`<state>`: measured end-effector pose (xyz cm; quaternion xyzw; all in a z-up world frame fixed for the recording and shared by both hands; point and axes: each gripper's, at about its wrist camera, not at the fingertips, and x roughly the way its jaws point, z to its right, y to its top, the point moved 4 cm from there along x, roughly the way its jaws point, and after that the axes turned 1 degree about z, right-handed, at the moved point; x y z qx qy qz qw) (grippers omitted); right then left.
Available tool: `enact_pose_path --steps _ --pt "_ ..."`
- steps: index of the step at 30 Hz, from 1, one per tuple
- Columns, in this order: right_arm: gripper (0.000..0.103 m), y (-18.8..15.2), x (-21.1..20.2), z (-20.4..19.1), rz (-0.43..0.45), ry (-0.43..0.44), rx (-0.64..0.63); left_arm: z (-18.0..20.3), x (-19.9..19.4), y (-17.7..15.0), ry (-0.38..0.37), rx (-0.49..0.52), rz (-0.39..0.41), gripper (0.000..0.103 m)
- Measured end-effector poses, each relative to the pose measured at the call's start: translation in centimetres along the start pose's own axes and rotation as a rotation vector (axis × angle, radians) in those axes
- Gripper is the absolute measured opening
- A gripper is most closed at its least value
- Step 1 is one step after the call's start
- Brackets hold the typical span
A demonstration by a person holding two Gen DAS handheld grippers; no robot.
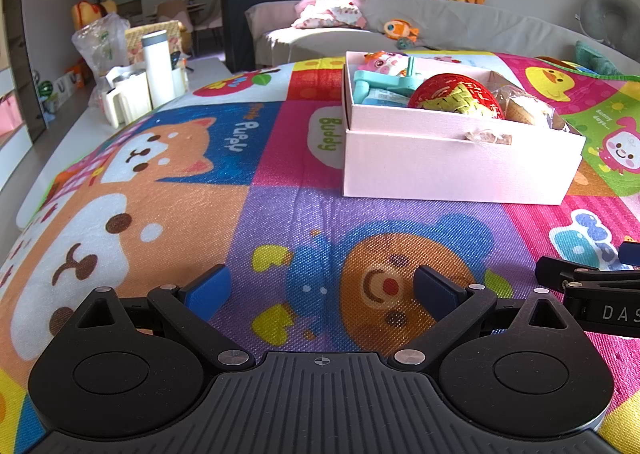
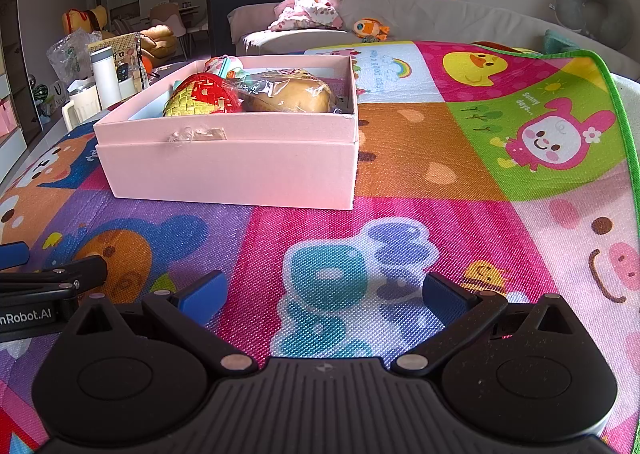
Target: Organize objects
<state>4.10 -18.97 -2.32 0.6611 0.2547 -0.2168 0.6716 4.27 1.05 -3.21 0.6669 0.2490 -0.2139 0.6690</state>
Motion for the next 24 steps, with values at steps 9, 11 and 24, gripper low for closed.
enact_pose_path --steps 9,11,24 --pt "0.103 -0.06 -0.08 0.01 0.0 0.0 0.0 0.05 -0.03 -0.02 0.0 0.0 0.0 0.101" --pt "0.103 -0.06 -0.09 0.01 0.0 0.0 0.0 0.08 -0.05 -0.02 0.0 0.0 0.0 0.101" --pt "0.103 -0.07 -0.05 0.01 0.0 0.0 0.0 0.11 0.05 -0.03 0.002 0.002 0.0 0.101"
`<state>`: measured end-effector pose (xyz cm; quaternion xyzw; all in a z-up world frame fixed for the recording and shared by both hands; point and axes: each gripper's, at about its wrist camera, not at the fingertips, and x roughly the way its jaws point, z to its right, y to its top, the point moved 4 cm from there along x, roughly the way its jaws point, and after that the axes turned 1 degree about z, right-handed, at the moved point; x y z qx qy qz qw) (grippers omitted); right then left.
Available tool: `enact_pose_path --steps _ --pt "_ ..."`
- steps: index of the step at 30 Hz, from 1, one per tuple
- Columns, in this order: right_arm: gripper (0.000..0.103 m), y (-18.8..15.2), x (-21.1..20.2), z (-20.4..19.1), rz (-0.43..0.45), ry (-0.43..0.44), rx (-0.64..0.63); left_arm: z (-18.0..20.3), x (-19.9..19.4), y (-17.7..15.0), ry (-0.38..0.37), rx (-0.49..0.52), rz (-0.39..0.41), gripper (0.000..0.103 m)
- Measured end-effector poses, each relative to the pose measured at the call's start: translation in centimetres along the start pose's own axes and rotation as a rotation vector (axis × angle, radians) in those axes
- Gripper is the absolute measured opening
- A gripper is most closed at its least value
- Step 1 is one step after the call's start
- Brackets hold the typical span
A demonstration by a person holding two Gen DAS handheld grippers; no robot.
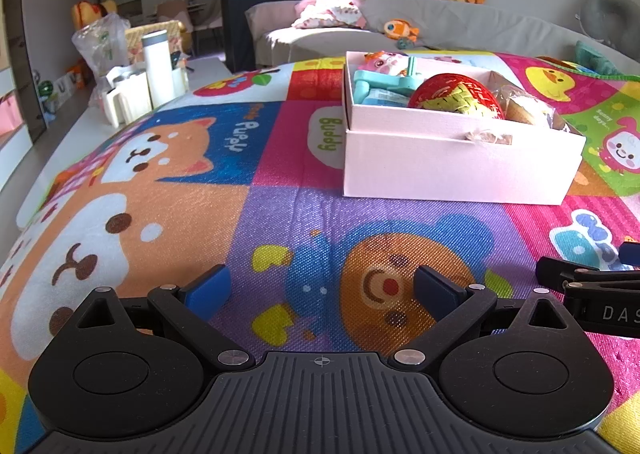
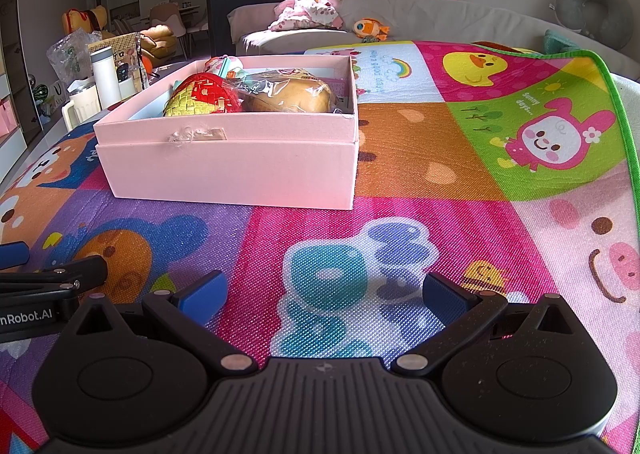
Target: Organize objects
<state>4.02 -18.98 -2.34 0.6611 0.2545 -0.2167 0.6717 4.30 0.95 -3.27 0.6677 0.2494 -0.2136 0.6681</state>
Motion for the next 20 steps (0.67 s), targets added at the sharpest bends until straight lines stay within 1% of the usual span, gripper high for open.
enact_pose_path --steps 20 --pt "0.103 -0.12 -0.07 -0.13 0.002 0.001 0.002 0.03 0.12 -0.01 0.0 -0.003 0.0 0.1"
